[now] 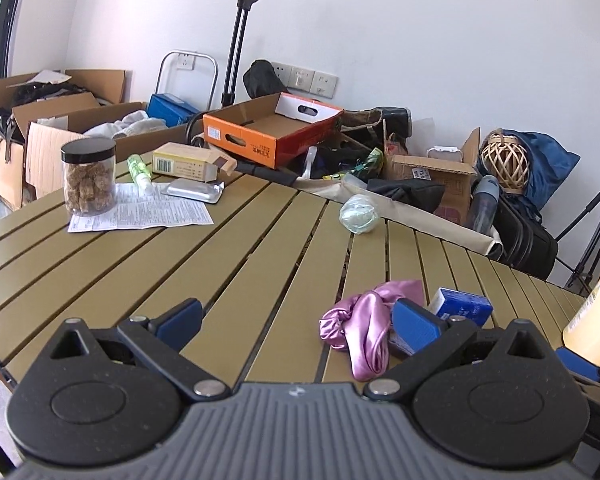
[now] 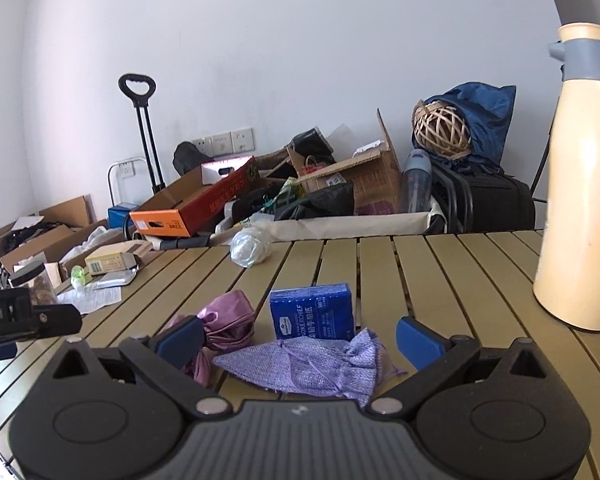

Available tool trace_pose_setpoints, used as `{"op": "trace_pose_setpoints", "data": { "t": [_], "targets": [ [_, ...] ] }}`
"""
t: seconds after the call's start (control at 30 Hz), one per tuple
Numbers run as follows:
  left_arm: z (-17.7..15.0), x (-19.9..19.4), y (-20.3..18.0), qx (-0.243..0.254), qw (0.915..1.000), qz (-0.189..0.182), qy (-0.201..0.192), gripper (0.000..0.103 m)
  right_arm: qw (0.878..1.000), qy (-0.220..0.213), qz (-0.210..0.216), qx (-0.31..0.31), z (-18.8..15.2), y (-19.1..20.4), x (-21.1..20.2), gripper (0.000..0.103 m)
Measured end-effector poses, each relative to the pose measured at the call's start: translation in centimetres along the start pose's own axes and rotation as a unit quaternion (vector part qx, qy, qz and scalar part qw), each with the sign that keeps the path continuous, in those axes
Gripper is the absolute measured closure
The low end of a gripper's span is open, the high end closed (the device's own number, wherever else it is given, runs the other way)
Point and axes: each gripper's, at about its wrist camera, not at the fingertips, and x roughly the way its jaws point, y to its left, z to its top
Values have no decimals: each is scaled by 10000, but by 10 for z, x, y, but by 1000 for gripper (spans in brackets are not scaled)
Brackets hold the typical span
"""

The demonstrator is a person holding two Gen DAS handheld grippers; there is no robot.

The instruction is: Collect trash

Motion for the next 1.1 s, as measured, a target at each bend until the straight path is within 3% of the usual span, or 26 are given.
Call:
{"op": "trace_pose_setpoints", "data": {
  "t": [0.53,0.73,1.1],
  "targets": [
    [11,51,-4,163,9996,96,218,0,9934,1064,-423,-56,-3,4,93,0],
    [9,55,-1,127,9994,142,286,0,9904,1321,-402,69,-8,2,107,0],
    [5,58,-1,174,9990,162,377,0,9897,1400,-274,-115,-14,7,111,2]
  ]
}}
